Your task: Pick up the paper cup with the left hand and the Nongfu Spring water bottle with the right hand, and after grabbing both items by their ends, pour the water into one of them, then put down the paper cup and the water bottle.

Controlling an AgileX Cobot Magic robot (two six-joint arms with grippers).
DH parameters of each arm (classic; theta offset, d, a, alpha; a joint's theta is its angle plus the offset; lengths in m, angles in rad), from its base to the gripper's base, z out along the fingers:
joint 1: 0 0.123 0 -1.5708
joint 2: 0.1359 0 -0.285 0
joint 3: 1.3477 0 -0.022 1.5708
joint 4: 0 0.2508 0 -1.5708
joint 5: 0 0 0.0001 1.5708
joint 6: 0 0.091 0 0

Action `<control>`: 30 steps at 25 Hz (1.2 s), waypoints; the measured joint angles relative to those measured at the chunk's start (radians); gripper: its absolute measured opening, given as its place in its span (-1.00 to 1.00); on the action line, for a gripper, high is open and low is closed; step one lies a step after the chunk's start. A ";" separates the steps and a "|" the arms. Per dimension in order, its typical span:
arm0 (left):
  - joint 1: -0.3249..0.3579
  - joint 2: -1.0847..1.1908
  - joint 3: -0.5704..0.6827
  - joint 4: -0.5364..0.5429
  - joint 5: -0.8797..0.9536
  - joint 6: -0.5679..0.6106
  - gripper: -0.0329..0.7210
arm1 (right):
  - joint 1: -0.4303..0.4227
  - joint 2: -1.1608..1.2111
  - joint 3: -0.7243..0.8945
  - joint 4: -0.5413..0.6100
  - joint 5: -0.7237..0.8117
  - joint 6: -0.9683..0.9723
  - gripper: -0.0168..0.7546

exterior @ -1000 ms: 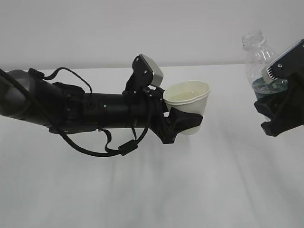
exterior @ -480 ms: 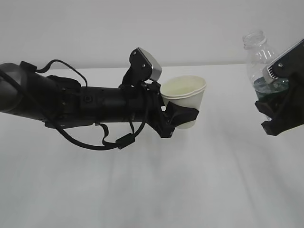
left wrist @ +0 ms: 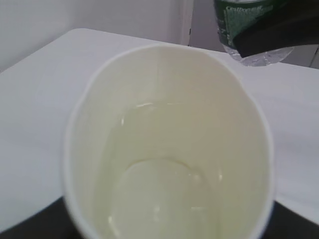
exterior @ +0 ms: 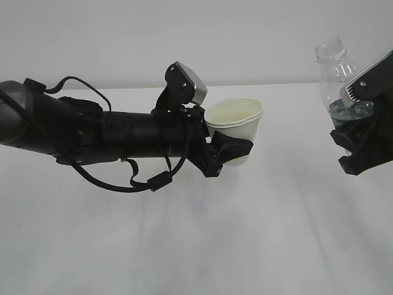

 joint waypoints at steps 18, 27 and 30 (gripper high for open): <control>0.170 -0.001 0.086 0.002 -0.090 0.042 0.18 | 0.000 0.000 0.000 0.000 0.002 0.000 -0.01; 0.216 -0.001 0.112 -0.014 -0.134 0.115 0.18 | 0.000 0.000 0.000 0.000 0.002 0.001 -0.01; 0.229 -0.001 0.112 -0.021 -0.135 0.127 0.18 | 0.000 0.000 0.000 0.000 0.002 0.001 -0.01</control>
